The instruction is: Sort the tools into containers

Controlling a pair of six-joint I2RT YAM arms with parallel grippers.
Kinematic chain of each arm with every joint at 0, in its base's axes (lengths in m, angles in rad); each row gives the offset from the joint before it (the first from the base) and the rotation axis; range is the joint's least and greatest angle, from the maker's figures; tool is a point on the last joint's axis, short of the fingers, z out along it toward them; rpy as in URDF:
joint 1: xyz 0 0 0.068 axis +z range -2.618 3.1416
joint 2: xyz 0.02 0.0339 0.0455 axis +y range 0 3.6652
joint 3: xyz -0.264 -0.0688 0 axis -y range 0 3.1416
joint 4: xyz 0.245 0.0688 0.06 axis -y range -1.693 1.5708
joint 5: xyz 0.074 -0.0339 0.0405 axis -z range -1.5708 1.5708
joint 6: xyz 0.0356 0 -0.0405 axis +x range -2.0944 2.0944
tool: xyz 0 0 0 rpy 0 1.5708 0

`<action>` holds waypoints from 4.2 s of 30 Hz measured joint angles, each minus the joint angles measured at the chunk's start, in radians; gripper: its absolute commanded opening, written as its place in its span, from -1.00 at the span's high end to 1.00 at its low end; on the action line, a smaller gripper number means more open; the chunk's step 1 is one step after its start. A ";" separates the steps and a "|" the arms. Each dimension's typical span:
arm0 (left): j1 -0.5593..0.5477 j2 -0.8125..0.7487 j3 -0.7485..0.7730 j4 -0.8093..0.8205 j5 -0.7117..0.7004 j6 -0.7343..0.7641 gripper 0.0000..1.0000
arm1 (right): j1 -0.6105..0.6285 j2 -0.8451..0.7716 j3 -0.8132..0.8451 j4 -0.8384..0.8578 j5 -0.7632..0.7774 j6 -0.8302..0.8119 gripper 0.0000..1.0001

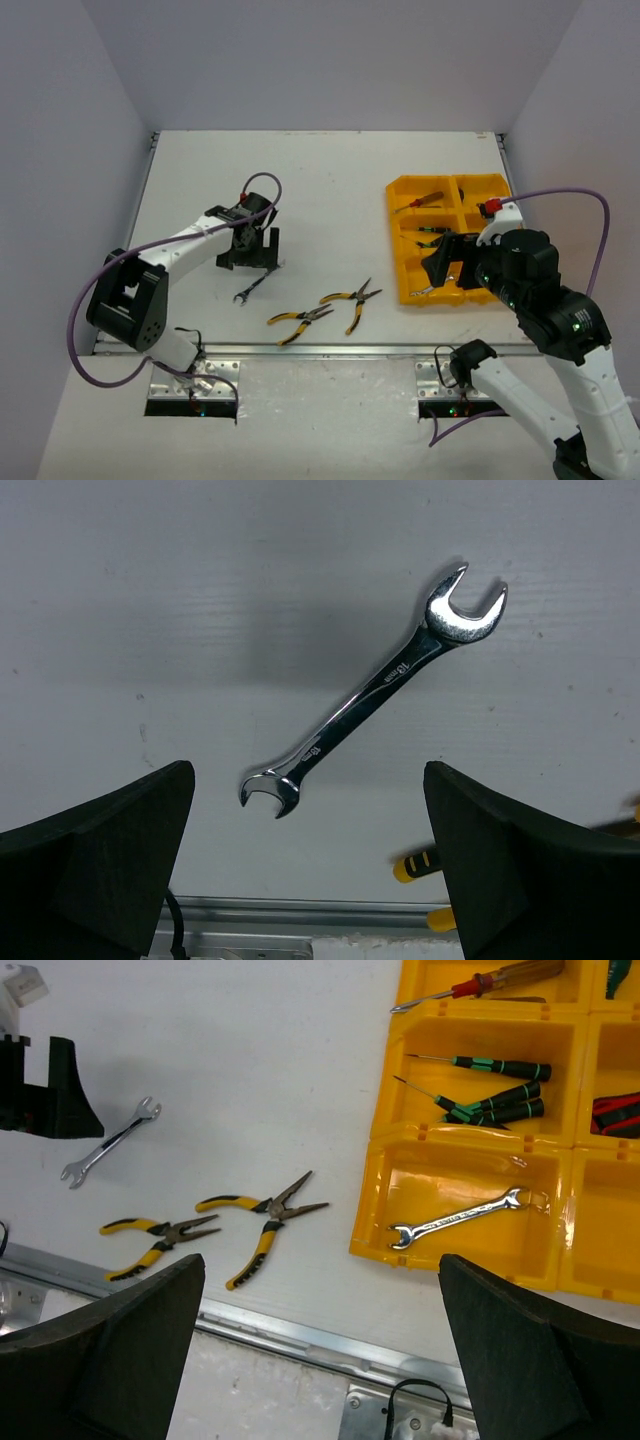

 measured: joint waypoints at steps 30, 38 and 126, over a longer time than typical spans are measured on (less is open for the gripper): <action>-0.053 0.232 -0.001 0.080 0.168 0.108 1.00 | 0.000 -0.018 -0.045 0.066 -0.119 -0.024 -0.98; -0.124 0.207 -0.012 0.100 0.106 0.061 1.00 | 0.000 0.002 -0.090 0.126 -0.206 -0.005 -0.98; -0.450 -0.384 -0.113 0.104 -0.201 -0.104 -1.00 | -0.400 0.382 -0.470 0.499 0.100 0.395 -0.52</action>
